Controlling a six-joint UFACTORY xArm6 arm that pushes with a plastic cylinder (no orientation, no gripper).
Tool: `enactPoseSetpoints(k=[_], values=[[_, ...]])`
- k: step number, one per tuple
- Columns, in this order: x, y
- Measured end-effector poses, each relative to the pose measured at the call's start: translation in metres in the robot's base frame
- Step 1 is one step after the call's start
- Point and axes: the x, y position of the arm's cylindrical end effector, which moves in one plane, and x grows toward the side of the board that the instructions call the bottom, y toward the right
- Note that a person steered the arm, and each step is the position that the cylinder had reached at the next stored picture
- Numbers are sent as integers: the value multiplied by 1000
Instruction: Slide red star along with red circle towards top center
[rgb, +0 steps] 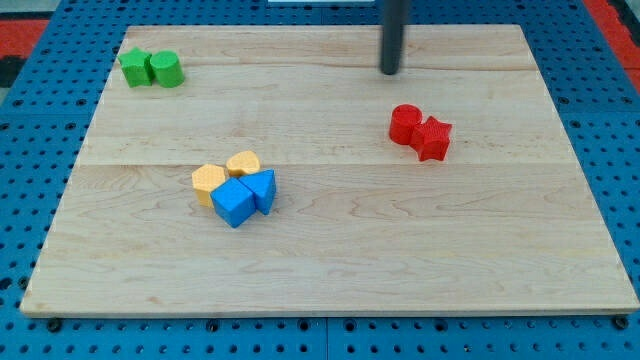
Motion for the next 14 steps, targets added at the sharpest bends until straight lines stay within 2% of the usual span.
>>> enactPoseSetpoints(k=[1, 3, 4, 5, 6, 7, 8, 9, 12, 14], values=[[57, 59], [160, 46], [180, 18], [157, -21], [139, -26], [148, -23], [164, 26], [143, 58], [97, 26], [66, -23]])
